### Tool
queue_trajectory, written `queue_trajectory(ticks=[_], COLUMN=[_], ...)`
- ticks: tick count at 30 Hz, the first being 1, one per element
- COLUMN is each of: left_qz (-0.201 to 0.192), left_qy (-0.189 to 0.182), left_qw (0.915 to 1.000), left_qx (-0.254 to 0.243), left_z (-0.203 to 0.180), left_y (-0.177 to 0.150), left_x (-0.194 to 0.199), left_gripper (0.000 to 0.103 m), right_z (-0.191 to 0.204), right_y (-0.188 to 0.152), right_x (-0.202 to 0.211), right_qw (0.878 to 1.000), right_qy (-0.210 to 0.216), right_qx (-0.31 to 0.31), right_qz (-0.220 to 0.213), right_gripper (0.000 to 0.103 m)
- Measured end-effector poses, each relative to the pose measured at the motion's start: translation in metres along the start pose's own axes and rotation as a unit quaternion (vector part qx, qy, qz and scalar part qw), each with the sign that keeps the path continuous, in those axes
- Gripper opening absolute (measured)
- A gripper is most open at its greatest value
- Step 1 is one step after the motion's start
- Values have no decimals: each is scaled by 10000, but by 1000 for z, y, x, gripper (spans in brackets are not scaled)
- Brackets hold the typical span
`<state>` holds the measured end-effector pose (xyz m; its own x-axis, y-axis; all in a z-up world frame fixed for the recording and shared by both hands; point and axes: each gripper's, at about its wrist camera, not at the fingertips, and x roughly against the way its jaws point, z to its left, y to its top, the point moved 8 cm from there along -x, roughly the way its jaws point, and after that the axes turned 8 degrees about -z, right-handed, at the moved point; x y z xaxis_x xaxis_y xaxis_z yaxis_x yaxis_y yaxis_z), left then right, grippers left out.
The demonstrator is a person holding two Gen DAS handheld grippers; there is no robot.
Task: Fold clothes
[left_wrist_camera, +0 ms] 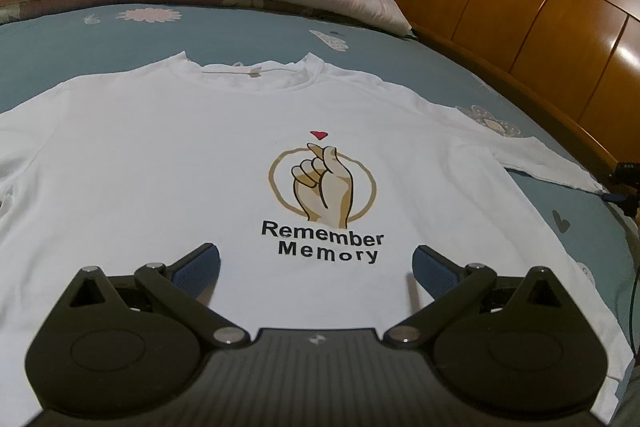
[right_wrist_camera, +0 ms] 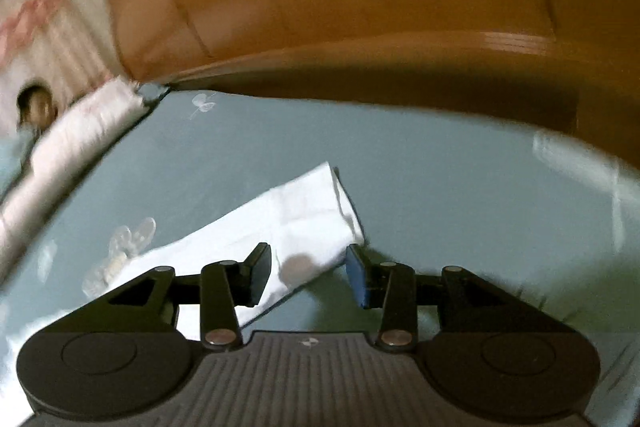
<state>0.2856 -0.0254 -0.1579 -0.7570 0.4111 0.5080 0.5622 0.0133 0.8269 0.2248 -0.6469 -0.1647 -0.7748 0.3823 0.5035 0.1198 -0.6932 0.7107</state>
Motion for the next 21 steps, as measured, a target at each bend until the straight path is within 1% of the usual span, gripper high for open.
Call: queue_trajectory(ticks=[2, 3, 4, 5, 7, 9, 11, 15, 16, 18, 19, 21], left_qz=[-7, -10, -10, -9, -8, -6, 1, 5, 7, 10, 14, 16], left_qy=[-6, -9, -8, -10, -11, -7, -8, -14, -14, -14, -14, -22], left_qw=[10000, 10000, 10000, 10000, 10000, 10000, 10000, 10000, 10000, 10000, 10000, 9999], left_qx=[-6, -9, -12, -21, -33, -39, -28, 20, 34, 62, 83, 131], left_z=[0, 0, 0, 0, 0, 1, 1, 1, 1, 1, 1, 2], left_y=[0, 0, 0, 0, 0, 0, 0, 1, 1, 1, 2, 2], left_x=[0, 0, 0, 0, 1, 1, 1, 2, 2, 3, 3, 4], left_gripper=[102, 102, 102, 102, 102, 102, 102, 102, 102, 102, 102, 102], right_z=[2, 4, 5, 5, 2, 0, 2, 1, 3, 2, 5, 12], right_y=[0, 2, 2, 2, 3, 4, 6, 7, 9, 10, 11, 15], right_x=[-7, -9, -11, -13, -11, -4, 4, 21, 19, 18, 20, 26], right_qw=[9999, 9998, 9998, 9997, 9995, 9991, 9988, 9984, 9980, 9952, 9938, 9909], right_qy=[38, 19, -60, -150, -197, -222, -265, -371, -454, -817, -918, -1081], right_qx=[-126, -108, -51, 11, -13, -53, 40, 232, 315, 514, 597, 755], right_qz=[-107, -149, -177, -203, -256, -353, -401, -346, -304, -184, -200, -267], right_gripper=[45, 40, 21, 12, 6, 5, 5, 5, 7, 13, 15, 16])
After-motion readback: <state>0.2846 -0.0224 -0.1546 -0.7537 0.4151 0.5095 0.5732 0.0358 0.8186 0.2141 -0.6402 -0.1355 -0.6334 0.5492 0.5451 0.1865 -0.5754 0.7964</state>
